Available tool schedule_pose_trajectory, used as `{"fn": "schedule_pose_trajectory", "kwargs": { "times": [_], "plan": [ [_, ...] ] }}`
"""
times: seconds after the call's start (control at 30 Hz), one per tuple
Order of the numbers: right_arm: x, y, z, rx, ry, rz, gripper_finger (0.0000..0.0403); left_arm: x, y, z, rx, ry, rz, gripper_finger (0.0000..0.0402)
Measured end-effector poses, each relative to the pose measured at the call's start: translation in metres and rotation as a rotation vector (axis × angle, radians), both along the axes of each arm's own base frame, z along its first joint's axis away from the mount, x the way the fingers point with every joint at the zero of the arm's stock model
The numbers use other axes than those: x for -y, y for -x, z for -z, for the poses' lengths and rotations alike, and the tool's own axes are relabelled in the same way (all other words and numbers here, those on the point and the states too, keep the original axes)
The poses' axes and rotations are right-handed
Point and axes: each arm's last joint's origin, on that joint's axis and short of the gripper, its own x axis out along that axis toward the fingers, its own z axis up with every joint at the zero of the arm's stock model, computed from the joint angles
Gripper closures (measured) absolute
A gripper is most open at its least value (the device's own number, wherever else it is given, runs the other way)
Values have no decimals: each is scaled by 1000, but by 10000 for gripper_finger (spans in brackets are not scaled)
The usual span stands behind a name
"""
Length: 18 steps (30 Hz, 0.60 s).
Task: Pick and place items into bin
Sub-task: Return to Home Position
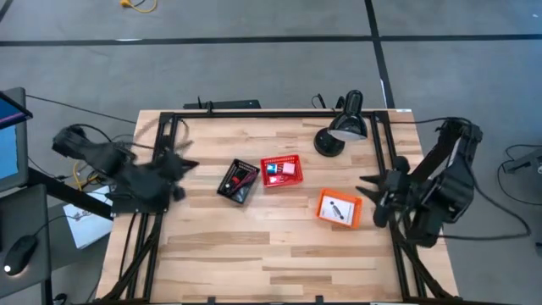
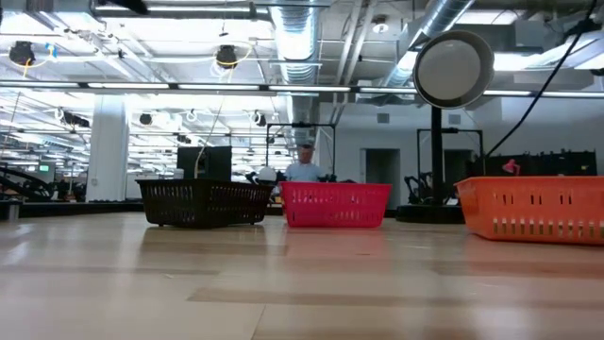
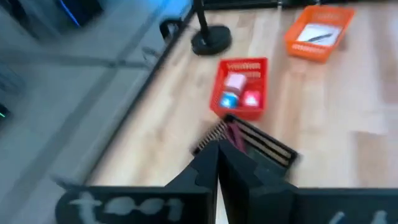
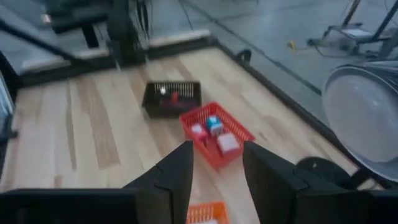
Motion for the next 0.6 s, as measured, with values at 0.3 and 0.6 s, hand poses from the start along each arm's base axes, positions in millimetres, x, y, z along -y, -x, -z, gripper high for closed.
{"fn": "schedule_pose_trajectory", "kwargs": {
  "times": [0.3,0.6],
  "plan": [
    [0,24,108,338,-98,-100,269,1,26,67,209,353,273,402],
    [9,-9,149,310,-209,-91,270,22,21,98,567,412,858,401]
  ]
}}
